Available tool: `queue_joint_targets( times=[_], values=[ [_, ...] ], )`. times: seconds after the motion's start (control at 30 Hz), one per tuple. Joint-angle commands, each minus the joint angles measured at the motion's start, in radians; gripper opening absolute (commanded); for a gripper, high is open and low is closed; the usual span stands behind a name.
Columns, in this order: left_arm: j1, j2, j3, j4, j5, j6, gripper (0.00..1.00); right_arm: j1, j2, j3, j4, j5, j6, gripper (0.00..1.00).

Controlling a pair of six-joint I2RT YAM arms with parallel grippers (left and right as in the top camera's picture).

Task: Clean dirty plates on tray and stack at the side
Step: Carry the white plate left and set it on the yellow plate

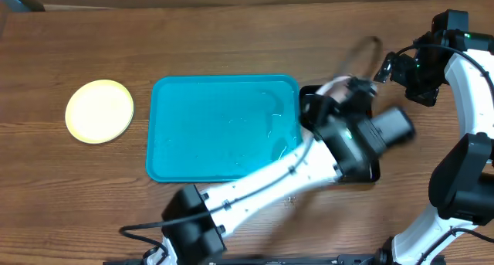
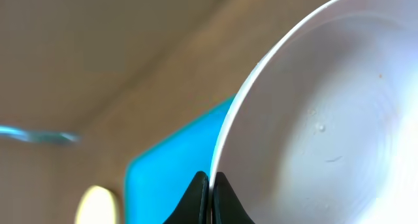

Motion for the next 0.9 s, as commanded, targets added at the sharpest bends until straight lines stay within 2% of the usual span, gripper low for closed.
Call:
queue_joint_targets(
  times=[0.0, 0.03, 0.13, 0.2, 0.3, 0.6, 0.87],
  values=[
    [0.148, -0.013, 0.028, 0.002, 0.367, -0.027, 0.04, 0.003, -0.019, 0.006, 0.002, -0.004, 0.000, 1.00],
    [0.215, -0.013, 0.028, 0.002, 0.497, -0.027, 0.04, 0.003, -0.019, 0.006, 0.002, -0.004, 0.000, 1.00],
    [0.357, -0.013, 0.028, -0.007, 0.759, -0.022, 0.04, 0.003, -0.019, 0.006, 0.002, -0.004, 0.000, 1.00],
    [0.451, -0.013, 0.028, -0.025, 0.894, -0.023, 0.04, 0.003, -0.019, 0.006, 0.003, -0.004, 0.000, 1.00],
    [0.588, -0.013, 0.028, -0.069, 1.010, -0.023, 0.04, 0.003, -0.019, 0.006, 0.002, -0.004, 0.000, 1.00],
    [1.005, -0.013, 0.028, -0.255, 1.036, -0.015, 0.04, 0.003, -0.019, 0.006, 0.003, -0.004, 0.000, 1.00],
    [1.334, -0.013, 0.028, -0.324, 1.035, -0.015, 0.04, 0.003, -0.019, 0.006, 0.003, -0.004, 0.000, 1.00]
  ],
)
